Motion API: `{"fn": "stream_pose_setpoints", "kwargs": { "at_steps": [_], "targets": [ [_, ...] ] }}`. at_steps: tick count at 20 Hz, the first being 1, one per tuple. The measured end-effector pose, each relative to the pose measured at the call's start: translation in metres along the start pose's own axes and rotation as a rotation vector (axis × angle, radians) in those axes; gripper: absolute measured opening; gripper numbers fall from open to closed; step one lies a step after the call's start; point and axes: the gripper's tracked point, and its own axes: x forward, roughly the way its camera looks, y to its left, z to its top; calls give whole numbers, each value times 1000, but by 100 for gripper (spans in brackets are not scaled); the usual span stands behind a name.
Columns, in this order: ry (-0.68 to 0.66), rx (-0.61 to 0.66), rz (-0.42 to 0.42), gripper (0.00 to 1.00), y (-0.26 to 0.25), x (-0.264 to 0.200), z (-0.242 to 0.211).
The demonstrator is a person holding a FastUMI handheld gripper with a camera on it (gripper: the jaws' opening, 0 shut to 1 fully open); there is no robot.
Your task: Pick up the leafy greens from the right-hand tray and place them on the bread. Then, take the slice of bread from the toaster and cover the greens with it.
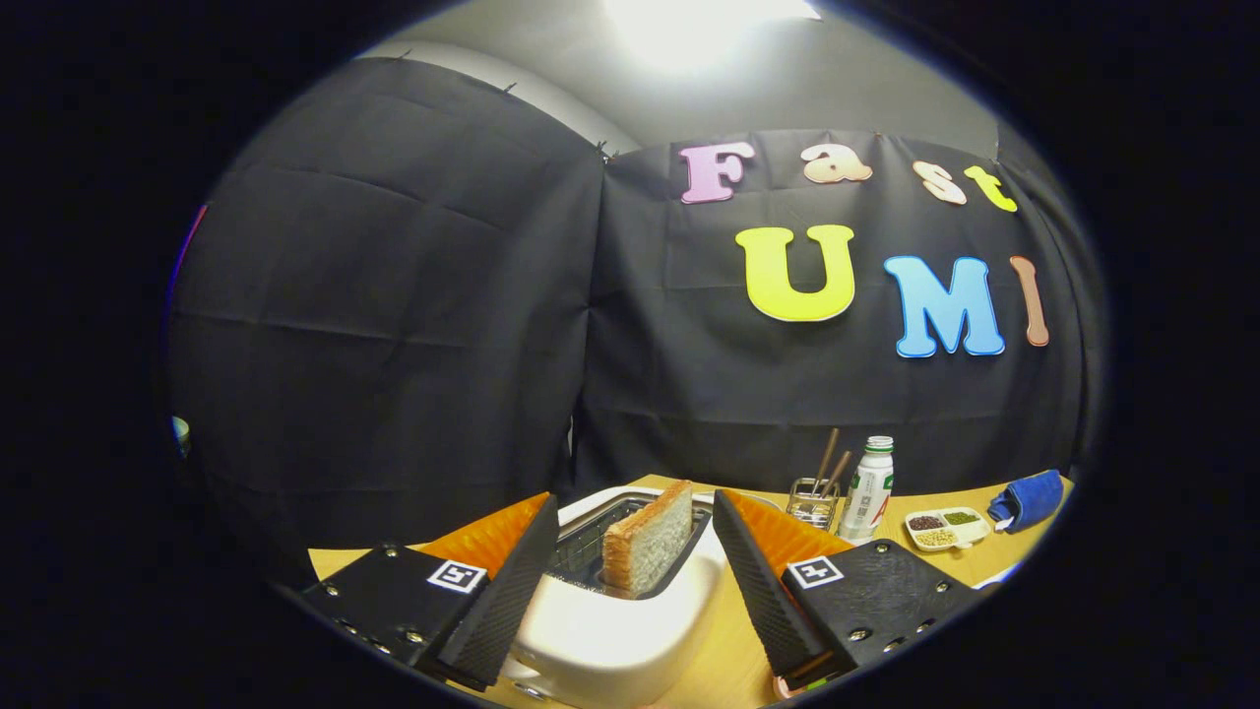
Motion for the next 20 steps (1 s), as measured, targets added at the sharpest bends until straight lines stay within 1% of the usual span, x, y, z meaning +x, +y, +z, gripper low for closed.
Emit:
{"fn": "stream_pose_setpoints", "kwargs": {
  "at_steps": [2, 4, 5, 7, 8, 9, 10, 11, 12, 13, 15, 20],
  "targets": [
    [0, 1, -16, 94, -2, 6, -1],
    [16, 13, -18, 73, -1, 10, -7],
    [37, 19, -25, 65, -3, 9, -12],
    [73, 56, -13, 49, -1, 10, -18],
    [85, 71, -5, 48, -2, 11, -19],
    [100, 75, -22, 48, -8, 8, -19],
    [99, 79, -3, 33, -4, 27, -22],
    [102, 79, 0, 18, -8, 13, -20],
    [109, 86, 5, 18, -8, 14, -22],
    [111, 94, 16, 5, -6, 10, -20],
    [106, 112, 40, 5, -6, 7, -13],
    [45, 141, 72, 5, -11, -7, 17]
  ]
}}
